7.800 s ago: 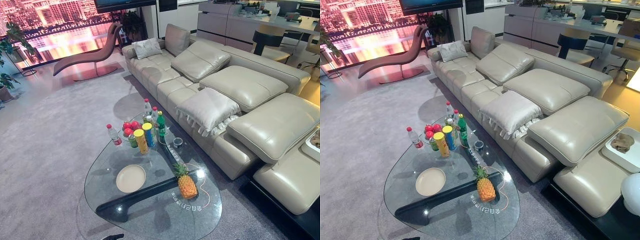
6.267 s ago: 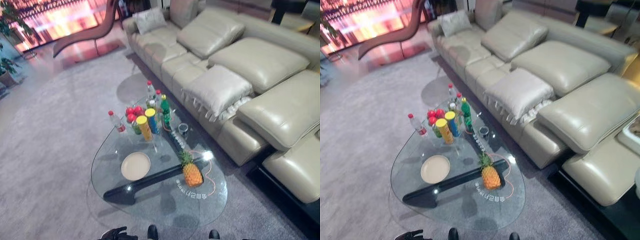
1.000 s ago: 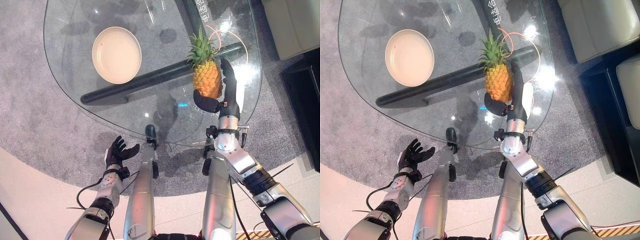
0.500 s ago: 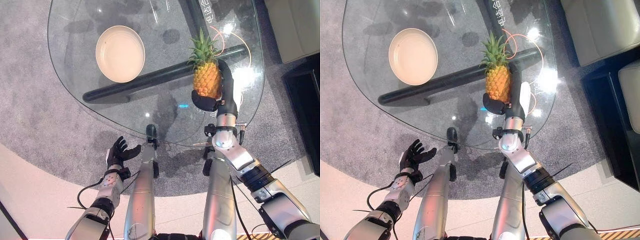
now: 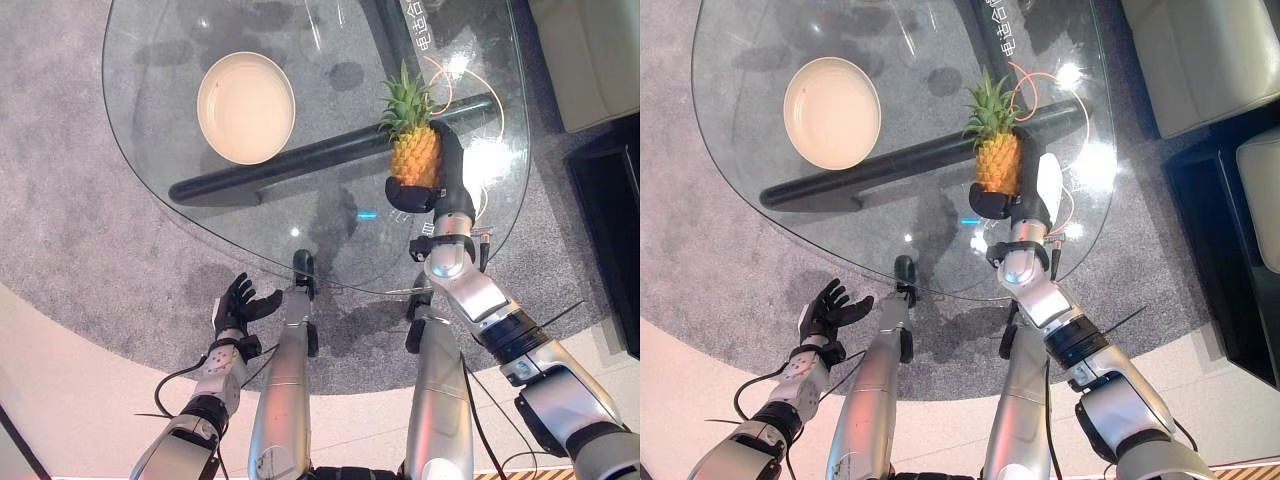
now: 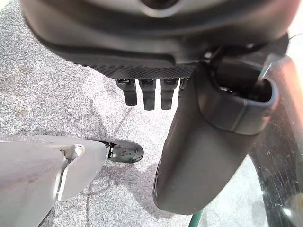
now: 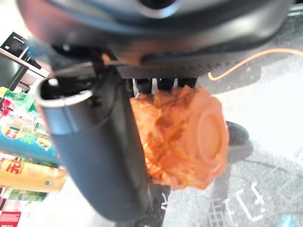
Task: Pick up the fruit to the plate
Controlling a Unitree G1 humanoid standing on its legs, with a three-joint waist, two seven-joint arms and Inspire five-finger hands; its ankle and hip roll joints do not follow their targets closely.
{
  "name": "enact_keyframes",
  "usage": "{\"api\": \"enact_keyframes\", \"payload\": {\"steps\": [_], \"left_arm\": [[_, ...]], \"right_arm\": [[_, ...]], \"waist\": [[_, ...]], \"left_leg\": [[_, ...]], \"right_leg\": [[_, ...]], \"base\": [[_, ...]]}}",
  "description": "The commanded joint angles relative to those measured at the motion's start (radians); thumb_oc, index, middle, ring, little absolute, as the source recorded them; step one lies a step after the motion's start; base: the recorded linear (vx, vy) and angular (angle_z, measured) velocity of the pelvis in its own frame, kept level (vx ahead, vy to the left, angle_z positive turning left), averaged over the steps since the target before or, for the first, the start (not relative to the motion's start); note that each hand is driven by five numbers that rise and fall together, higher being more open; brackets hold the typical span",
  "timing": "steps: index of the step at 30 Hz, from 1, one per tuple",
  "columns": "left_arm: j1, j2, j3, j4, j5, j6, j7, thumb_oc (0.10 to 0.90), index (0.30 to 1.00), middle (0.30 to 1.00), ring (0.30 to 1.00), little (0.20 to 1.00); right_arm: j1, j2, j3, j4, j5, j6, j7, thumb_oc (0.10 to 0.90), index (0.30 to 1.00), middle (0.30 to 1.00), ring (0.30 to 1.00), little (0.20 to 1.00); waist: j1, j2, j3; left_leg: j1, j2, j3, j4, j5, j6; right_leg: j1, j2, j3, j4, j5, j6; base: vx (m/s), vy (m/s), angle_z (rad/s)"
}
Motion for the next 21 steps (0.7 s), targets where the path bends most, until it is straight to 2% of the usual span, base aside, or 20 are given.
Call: {"api": "enact_keyframes", "payload": {"steps": [1, 6, 15, 21], "left_arm": [[0.006, 0.039, -0.006, 0.015, -0.004, -0.007, 0.005, 0.800, 0.900, 0.900, 0.900, 0.900], [0.004, 0.038, -0.009, 0.004, -0.005, -0.002, 0.009, 0.800, 0.900, 0.900, 0.900, 0.900], [0.015, 0.033, 0.005, -0.012, -0.052, -0.025, 0.019, 0.800, 0.900, 0.900, 0.900, 0.900], [0.012, 0.031, 0.103, -0.051, -0.312, -0.100, 0.017, 0.800, 0.900, 0.900, 0.900, 0.900]], "right_arm": [[0.023, -0.022, 0.032, 0.034, -0.033, 0.056, 0.036, 0.100, 0.300, 0.300, 0.300, 0.200], [0.018, -0.023, 0.034, 0.035, -0.033, 0.066, 0.038, 0.100, 0.300, 0.300, 0.300, 0.200], [0.028, -0.032, 0.024, 0.029, -0.058, 0.043, 0.027, 0.100, 0.300, 0.300, 0.300, 0.200], [0.033, -0.043, 0.005, -0.006, -0.130, -0.002, -0.029, 0.100, 0.300, 0.300, 0.300, 0.200]], "waist": [[0.020, 0.014, -0.015], [0.021, 0.015, -0.015], [0.022, 0.018, -0.015], [0.017, 0.023, -0.015]], "left_leg": [[-0.016, -0.062, 0.016, 0.123, -0.122, 0.032], [-0.021, -0.061, 0.015, 0.118, -0.120, 0.033], [-0.012, -0.064, 0.014, 0.109, -0.119, 0.034], [0.003, -0.065, 0.011, 0.105, -0.120, 0.034]], "right_leg": [[0.014, 0.043, -0.078, -0.162, 0.118, -0.022], [0.008, 0.046, -0.077, -0.162, 0.118, -0.022], [0.014, 0.048, -0.077, -0.163, 0.116, -0.023], [0.020, 0.050, -0.069, -0.151, 0.103, -0.024]], "base": [[0.00, 0.000, 0.00], [0.00, 0.000, 0.00], [0.00, 0.000, 0.00], [0.00, 0.000, 0.00]]}}
